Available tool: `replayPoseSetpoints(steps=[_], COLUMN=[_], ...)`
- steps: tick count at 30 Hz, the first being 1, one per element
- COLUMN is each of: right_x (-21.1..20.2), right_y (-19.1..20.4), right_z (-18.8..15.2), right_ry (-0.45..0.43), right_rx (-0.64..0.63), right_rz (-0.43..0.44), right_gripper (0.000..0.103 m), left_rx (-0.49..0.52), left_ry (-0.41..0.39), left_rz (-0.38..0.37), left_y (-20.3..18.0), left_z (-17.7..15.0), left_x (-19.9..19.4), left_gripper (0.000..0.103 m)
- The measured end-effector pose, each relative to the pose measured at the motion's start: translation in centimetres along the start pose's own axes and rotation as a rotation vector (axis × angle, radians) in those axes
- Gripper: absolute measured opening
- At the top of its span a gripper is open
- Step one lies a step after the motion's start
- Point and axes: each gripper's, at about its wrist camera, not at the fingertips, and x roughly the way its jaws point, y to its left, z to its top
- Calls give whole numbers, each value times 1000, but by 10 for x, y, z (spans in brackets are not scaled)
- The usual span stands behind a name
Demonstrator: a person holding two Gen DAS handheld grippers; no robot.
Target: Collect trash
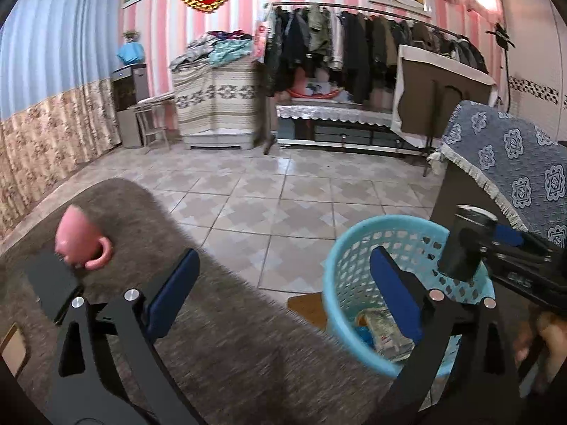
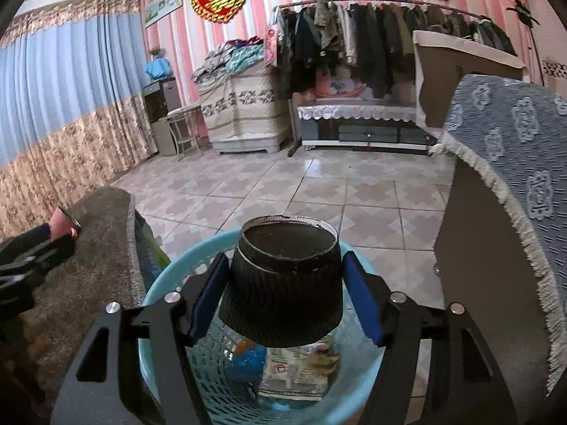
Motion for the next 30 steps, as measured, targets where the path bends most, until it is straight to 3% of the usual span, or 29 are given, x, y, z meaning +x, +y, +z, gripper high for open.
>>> replayPoseSetpoints(steps=[2,4,9,19,22,26,30], right_x=[6,9,1,-45,-60,-75,-92], right_y=[5,9,12,29,47,71,100], right_z=[-1,-1,2,2,-6,-17,-30], right_ry=[8,16,12,-24,-13,2,17], right_rx=[-4,-10,-8,0,-33,-71,-113], right_rz=[-5,-14,-27,-2,19,63,106], right_gripper=[70,84,96,99,99,99,99], left_rx=[-24,-46,-63,-153,-175,-183,-228], left_ry=[-2,-6,-19,-36,-36,-53,-68], left_rz=[16,24,78,220,243,330,333], left_y=[12,24,45,87,97,108,119], left_z=[-4,-7,-10,-22,-32,-51,-62], left_x=[-10,-22,-50,-115,-129,-154,-176], left_gripper=[95,96,97,98,98,98,98])
